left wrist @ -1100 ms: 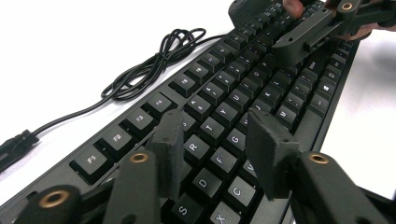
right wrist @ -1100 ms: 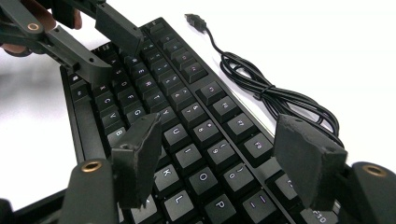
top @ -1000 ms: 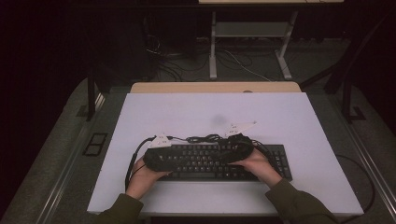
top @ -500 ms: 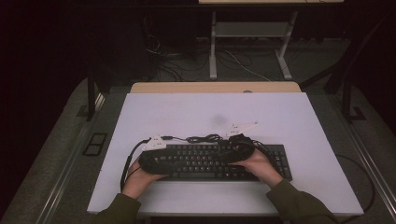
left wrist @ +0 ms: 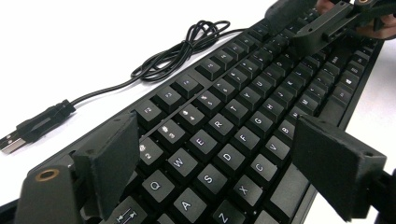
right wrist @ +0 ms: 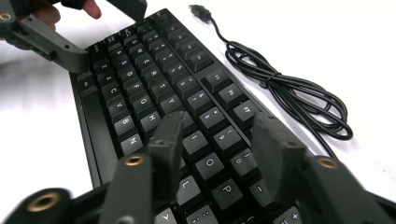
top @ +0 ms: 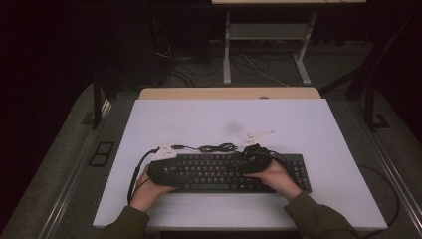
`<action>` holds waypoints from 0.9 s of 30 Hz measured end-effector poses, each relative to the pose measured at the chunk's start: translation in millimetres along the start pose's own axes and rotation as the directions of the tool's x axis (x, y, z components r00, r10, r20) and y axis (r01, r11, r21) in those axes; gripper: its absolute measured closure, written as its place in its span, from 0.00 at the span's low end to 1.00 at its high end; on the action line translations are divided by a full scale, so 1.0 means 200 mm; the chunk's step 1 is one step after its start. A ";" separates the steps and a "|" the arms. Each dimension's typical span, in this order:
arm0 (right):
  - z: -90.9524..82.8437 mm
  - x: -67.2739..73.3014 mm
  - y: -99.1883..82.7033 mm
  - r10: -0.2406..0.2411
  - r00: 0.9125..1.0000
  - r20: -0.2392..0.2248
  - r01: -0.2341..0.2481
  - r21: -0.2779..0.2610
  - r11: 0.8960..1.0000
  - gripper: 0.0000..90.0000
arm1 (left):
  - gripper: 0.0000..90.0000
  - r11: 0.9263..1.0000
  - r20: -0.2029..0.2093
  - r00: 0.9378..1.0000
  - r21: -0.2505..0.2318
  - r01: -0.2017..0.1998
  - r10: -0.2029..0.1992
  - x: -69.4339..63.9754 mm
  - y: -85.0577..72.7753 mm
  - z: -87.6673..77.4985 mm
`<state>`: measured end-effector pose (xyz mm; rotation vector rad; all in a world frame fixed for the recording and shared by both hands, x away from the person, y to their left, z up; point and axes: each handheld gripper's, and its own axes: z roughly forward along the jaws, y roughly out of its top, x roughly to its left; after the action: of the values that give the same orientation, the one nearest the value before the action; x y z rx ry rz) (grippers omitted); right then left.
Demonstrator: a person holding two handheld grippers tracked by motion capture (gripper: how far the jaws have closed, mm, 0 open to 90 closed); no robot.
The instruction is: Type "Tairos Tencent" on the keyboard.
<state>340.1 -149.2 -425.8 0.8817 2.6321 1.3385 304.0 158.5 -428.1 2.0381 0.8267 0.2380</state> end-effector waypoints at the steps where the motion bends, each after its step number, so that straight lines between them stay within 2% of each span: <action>1: 0.00 0.00 0.00 -0.002 1.000 0.000 0.002 0.002 1.000 0.65 | 0.16 1.000 -0.001 1.000 0.000 0.001 -0.001 0.00 0.00 0.00; 8: 0.00 0.00 0.00 -0.022 1.000 0.004 0.022 0.014 1.000 0.85 | 0.14 1.000 -0.010 1.000 0.001 0.000 0.000 0.00 0.00 0.00; 14: 0.00 0.00 -0.01 -0.031 1.000 0.006 0.031 0.033 0.999 0.95 | 0.09 1.000 -0.021 1.000 0.001 0.001 -0.001 0.00 0.00 0.00; 17: 0.01 0.00 -0.01 -0.035 0.999 0.003 0.035 0.041 0.999 0.98 | 0.07 1.000 -0.022 1.000 0.003 0.001 -0.001 0.00 0.00 0.00; 27: 0.02 0.00 -0.01 -0.040 0.999 -0.006 0.041 0.060 0.997 0.99 | 0.04 1.000 -0.027 1.000 0.001 0.001 -0.001 0.01 0.00 0.00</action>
<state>340.1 -147.3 -430.8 0.8281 2.6922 1.2601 304.4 159.3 -429.1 2.0395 0.8449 0.2644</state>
